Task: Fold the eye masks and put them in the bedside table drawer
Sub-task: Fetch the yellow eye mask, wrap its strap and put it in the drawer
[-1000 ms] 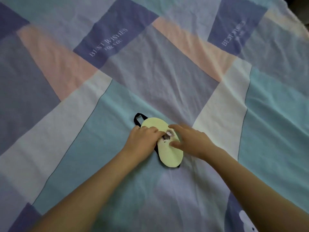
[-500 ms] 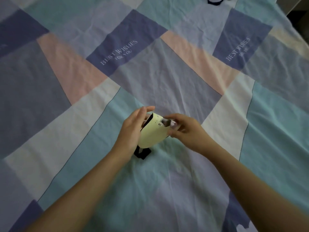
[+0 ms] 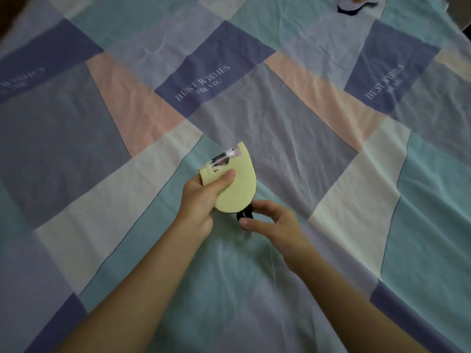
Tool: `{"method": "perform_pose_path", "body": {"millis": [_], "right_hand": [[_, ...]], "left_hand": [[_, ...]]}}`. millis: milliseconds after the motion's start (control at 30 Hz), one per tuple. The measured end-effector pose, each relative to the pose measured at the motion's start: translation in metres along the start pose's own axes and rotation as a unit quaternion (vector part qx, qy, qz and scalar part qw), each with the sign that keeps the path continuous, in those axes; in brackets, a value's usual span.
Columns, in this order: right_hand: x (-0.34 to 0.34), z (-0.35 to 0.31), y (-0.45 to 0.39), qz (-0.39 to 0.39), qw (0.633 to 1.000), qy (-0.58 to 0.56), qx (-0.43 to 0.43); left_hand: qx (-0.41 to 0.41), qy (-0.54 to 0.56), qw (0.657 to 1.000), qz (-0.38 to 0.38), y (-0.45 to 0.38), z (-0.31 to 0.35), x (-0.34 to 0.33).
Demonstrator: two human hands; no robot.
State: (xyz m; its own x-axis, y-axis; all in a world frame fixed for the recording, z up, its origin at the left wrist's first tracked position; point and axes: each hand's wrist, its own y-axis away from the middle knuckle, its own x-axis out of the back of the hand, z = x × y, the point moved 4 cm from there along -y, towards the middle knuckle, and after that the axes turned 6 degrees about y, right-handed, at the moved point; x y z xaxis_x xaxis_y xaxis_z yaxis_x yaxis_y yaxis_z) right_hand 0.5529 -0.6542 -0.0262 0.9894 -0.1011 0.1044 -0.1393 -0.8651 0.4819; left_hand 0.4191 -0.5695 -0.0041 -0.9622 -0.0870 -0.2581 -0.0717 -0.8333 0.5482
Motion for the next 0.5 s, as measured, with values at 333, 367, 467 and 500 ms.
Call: {"method": "perform_pose_path", "body": {"millis": [333, 367, 467, 500], "right_hand": [[0.000, -0.006, 0.015, 0.035, 0.979, -0.199, -0.016], [0.003, -0.006, 0.013, 0.049, 0.962, -0.266, -0.039], [0.011, -0.007, 0.007, 0.105, 0.898, -0.418, -0.089], [0.013, -0.007, 0.006, 0.107, 0.873, -0.467, -0.091]], "left_hand": [[-0.076, -0.030, 0.989, 0.124, -0.008, -0.004, 0.034], [-0.068, -0.033, 0.990, 0.122, -0.007, -0.009, 0.035], [-0.053, -0.031, 0.991, 0.120, -0.003, -0.021, 0.035], [-0.053, -0.020, 0.990, 0.126, -0.002, -0.023, 0.035]]}}
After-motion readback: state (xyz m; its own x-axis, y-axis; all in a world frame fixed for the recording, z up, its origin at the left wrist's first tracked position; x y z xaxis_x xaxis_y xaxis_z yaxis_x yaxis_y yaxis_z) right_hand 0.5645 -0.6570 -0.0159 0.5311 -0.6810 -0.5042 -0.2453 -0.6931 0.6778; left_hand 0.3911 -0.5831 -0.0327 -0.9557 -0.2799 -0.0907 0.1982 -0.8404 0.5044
